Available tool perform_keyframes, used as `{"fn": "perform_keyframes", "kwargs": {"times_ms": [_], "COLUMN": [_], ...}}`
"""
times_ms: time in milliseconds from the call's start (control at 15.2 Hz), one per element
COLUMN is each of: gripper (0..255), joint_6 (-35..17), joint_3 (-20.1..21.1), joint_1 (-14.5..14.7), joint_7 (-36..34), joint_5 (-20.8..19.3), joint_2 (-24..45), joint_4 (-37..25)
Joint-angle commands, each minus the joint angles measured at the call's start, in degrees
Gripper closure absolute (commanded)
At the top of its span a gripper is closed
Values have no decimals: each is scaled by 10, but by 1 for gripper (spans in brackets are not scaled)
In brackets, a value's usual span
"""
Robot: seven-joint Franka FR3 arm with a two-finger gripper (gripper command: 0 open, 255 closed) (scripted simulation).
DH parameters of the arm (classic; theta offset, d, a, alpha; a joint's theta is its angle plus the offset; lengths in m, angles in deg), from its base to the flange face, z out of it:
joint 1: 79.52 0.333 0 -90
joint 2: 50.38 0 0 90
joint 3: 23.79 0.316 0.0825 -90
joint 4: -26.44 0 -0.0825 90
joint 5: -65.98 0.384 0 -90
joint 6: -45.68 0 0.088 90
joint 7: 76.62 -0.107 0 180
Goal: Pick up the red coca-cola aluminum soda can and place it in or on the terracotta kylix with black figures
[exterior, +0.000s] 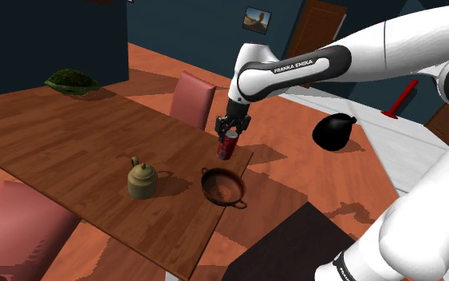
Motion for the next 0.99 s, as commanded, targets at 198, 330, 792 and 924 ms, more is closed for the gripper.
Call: {"fn": "perform_keyframes", "kwargs": {"times_ms": [198,330,792,924], "gripper": [255,255,255,255], "joint_6": [-14,-30,-84,-100], "joint_3": [13,14,15,15], "joint_1": [14,14,13,13], "joint_7": [-19,-20,-24,-26], "joint_5": [14,13,8,6], "joint_2": [-87,-79,-49,-39], "joint_4": [100,108,133,139]}}
